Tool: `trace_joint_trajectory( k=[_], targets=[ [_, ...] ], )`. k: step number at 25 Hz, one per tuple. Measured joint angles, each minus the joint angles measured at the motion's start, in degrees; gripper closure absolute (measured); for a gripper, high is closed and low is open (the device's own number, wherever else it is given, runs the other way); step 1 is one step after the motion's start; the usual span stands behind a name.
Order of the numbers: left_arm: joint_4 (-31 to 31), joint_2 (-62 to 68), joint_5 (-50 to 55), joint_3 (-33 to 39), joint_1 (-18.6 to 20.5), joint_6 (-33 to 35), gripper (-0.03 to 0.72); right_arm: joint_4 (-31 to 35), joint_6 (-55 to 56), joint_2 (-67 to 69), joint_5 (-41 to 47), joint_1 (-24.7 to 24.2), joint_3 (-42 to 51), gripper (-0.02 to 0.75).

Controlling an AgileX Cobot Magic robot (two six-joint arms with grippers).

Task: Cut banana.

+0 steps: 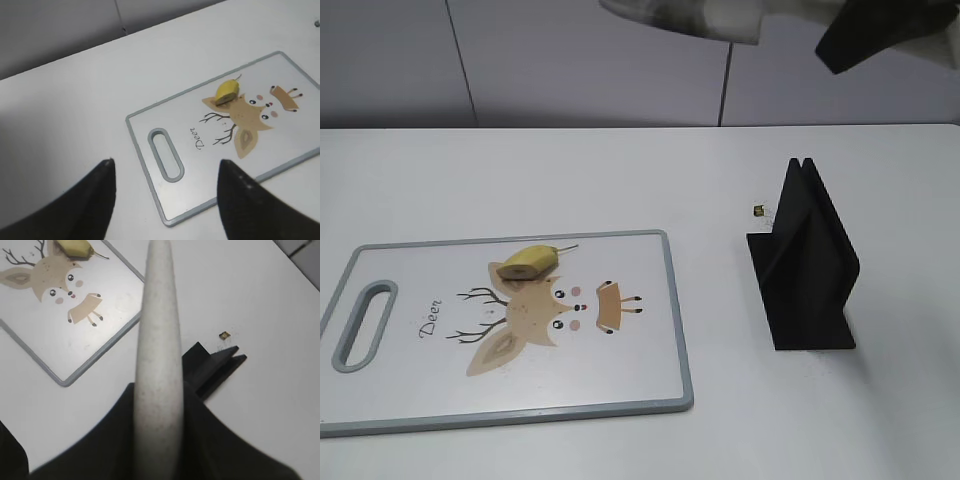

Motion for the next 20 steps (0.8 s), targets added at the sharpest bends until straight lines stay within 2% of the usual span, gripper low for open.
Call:
trace_joint_trajectory(
  k=[12,20],
  targets=[
    [-7.0,32.6,6.1,-18.3,-0.3,32.1,0.073,11.5,-30.0,9.9,-0.6,0.0,-2.1,0.575],
    [-14.3,46.9,6.7,-27.1,-0.4,47.6,0.085,15.9,-42.1,19.1,4.5,0.1,-8.3,0.575]
  ],
)
